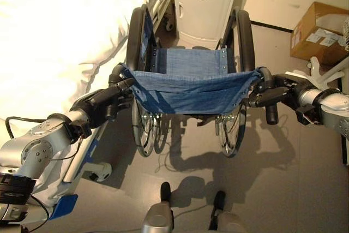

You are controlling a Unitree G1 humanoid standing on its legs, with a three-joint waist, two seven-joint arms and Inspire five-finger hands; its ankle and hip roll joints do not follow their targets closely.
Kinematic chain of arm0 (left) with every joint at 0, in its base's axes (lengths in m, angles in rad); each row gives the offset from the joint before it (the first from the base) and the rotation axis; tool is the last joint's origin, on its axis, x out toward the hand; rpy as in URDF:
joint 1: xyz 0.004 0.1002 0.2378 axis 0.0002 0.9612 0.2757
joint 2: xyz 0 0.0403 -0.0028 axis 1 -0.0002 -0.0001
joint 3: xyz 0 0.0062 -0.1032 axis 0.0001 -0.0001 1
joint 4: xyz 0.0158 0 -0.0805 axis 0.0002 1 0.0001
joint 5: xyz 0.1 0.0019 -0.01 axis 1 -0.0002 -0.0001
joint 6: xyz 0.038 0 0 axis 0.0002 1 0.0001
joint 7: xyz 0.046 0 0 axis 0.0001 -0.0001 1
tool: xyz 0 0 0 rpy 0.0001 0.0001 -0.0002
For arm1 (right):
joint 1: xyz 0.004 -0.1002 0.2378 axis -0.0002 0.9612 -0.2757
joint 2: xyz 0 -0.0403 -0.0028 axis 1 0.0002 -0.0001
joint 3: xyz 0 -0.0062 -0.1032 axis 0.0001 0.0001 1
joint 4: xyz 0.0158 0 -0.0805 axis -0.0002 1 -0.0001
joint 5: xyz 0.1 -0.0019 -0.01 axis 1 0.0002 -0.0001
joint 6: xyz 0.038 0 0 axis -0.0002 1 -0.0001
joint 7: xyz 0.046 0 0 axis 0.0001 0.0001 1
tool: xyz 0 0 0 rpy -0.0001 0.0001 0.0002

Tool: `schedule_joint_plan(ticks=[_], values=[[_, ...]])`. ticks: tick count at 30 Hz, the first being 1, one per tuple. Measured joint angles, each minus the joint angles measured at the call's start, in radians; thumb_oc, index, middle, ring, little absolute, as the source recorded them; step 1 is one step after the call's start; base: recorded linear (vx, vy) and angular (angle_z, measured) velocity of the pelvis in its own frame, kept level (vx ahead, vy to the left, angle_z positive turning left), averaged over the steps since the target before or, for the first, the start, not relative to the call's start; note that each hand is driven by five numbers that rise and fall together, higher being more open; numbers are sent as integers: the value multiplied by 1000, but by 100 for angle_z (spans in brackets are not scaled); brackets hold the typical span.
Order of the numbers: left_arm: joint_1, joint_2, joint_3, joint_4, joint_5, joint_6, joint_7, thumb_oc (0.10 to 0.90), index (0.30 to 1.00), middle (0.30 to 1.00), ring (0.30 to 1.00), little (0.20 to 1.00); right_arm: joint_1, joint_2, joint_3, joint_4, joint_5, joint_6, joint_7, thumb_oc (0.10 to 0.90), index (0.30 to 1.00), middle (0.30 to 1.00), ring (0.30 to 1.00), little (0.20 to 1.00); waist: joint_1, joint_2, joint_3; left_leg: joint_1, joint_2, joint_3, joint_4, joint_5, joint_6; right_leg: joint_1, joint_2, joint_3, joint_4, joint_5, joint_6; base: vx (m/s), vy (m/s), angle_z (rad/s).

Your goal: Push the wheelchair next to the bed

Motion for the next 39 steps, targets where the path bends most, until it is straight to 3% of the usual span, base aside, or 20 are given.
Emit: schedule_joint_plan(ticks=[8, 16, 21, 26, 33, 39], values=[[72, -2, 61, -39, -2, 0, 0, 800, 900, 900, 900, 900, 132, 47, -114, -37, 62, -49, -27, 800, 900, 900, 900, 900, -10, -2, 1, 0, 0, 0, -2, -1, -1, -1, 0, 0, 0, 0, 0, 0, 0, 0], [178, -34, 161, -92, -32, -2, -3, 800, 900, 900, 900, 900, 307, 157, -258, -77, 173, -110, -66, 800, 900, 900, 900, 900, -15, -6, 0, 5, 0, 4, -8, -1, -1, -1, 0, 1, 0, 0, 0, 0, 0, 0], [247, -53, 228, -134, -39, -3, -3, 800, 900, 900, 900, 900, 372, 193, -282, -97, 208, -149, -70, 800, 900, 900, 900, 900, -19, -7, -1, 7, 0, 8, -10, -1, -1, -1, 0, 4, -2, 0, 0, 1, -2, -1], [267, -53, 235, -141, -41, -10, -3, 800, 900, 900, 900, 900, 408, 209, -296, -98, 257, -168, -82, 800, 900, 900, 900, 900, -18, -7, -1, 9, 1, 11, -10, -1, -1, 0, 0, 5, -2, 0, 0, 4, -6, -1], [275, -58, 243, -143, -41, -14, -3, 800, 900, 900, 900, 900, 437, 241, -301, -106, 408, -197, -188, 800, 900, 900, 900, 900, -19, -6, -2, 6, 1, 12, -9, -1, -1, -4, 1, 6, -3, 0, 0, 0, 0, 0], [294, -92, 267, -148, -41, -22, -3, 800, 900, 900, 900, 900, 438, 310, -307, -112, 445, -225, -230, 800, 900, 900, 900, 900, -22, 2, -7, -4, 2, 15, -9, -1, -1, -17, 1, 6, -3, 0, 0, 1, -1, -1]])
